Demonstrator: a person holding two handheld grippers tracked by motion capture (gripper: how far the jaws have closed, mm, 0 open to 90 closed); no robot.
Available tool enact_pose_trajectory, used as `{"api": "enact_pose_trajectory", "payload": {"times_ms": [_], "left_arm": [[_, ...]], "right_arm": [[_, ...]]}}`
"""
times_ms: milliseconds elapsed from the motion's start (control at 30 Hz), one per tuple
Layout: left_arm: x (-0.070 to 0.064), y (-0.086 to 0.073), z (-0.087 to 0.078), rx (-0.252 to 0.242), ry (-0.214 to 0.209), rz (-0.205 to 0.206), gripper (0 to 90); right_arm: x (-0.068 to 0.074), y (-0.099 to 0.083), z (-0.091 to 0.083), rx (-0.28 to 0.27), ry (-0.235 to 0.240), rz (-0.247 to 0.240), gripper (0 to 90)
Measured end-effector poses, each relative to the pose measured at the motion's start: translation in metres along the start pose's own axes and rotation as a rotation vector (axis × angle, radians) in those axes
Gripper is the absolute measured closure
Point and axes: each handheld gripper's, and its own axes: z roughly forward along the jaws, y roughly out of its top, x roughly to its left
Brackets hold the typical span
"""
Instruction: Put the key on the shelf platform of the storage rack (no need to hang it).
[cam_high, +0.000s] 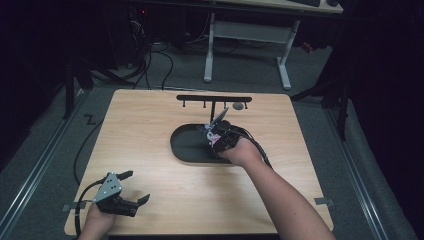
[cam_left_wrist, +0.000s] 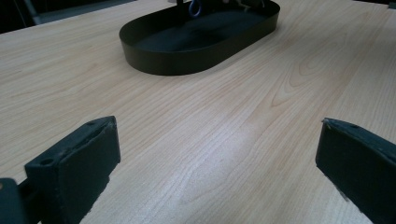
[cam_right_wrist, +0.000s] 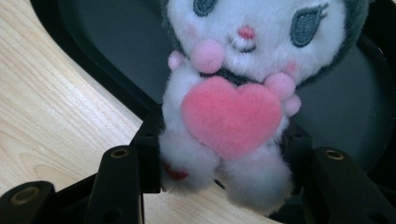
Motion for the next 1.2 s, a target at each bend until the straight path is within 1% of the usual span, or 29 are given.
{"api": "enact_pose_trajectory", "payload": {"times_ms": [33,67,100,133,167,233,300,400,467,500,533,633,700,767,867,1000,1033,1067,1100,1133,1200], "left_arm": [[0.0,0.0,0.0,-0.002,0.001,-0.001,0.5],[0.0,0.001,0.001,-0.002,0.0,-0.001,0.5],[0.0,0.001,0.001,-0.001,-0.002,-0.001,0.5],[0.0,0.001,0.002,0.0,-0.002,0.001,0.5],[0.0,0.001,0.002,0.003,-0.004,0.002,0.5],[-0.001,0.001,0.002,0.002,-0.005,0.001,0.5],[-0.002,0.001,0.001,0.0,-0.004,0.002,0.5],[-0.003,-0.001,-0.002,0.01,-0.004,0.005,0.5],[-0.002,0.0,-0.004,0.003,0.003,-0.002,0.5],[-0.001,0.001,-0.004,-0.011,0.007,-0.007,0.5],[-0.001,0.002,-0.003,-0.012,0.008,-0.004,0.5],[-0.005,0.003,0.002,0.02,0.002,0.027,0.5],[-0.007,0.002,0.005,0.031,-0.007,0.04,0.5],[-0.007,0.003,0.005,0.027,-0.006,0.043,0.5],[-0.006,0.002,0.004,0.032,-0.003,0.033,0.5],[-0.006,0.001,0.002,0.033,-0.007,0.035,0.5],[-0.006,0.001,0.002,0.032,-0.008,0.041,0.5],[-0.007,0.001,0.002,0.032,-0.008,0.042,0.5],[-0.006,0.001,0.002,0.032,-0.008,0.041,0.5],[-0.006,0.001,0.003,0.031,-0.009,0.04,0.5],[-0.006,0.001,0.003,0.03,-0.008,0.04,0.5]], "right_arm": [[-0.001,0.0,0.0,-0.002,-0.001,-0.002,49.0],[-0.002,-0.001,0.0,0.001,0.001,0.006,48.9],[-0.004,-0.001,0.0,-0.002,0.001,0.0,48.9],[-0.003,-0.002,0.0,0.003,-0.002,0.015,48.9],[-0.004,-0.003,0.001,0.003,-0.002,0.018,48.9],[-0.006,-0.003,0.002,0.005,-0.001,0.003,48.9],[-0.006,-0.004,0.0,0.002,0.0,0.022,48.8],[-0.007,-0.006,-0.001,-0.004,-0.001,0.015,48.9],[-0.007,-0.007,0.001,0.007,-0.004,0.01,48.9],[-0.006,-0.007,0.001,0.011,-0.007,0.017,48.9],[-0.006,-0.008,0.002,0.012,-0.011,0.008,48.9],[-0.008,-0.01,0.002,0.007,-0.006,0.03,48.8],[-0.011,-0.012,0.004,0.005,-0.007,0.015,48.8],[-0.011,-0.012,0.007,0.009,-0.004,0.023,48.8],[-0.011,-0.01,0.013,0.015,-0.01,0.017,48.7],[-0.014,-0.007,0.021,0.02,-0.007,0.037,48.6],[-0.015,-0.006,0.024,0.023,-0.009,0.026,48.3],[-0.015,-0.006,0.025,0.033,-0.011,0.036,48.2],[-0.016,-0.005,0.027,0.03,-0.011,0.029,48.1],[-0.016,-0.004,0.027,0.032,-0.006,0.042,48.1],[-0.017,-0.003,0.029,0.03,-0.006,0.041,47.7]]}}
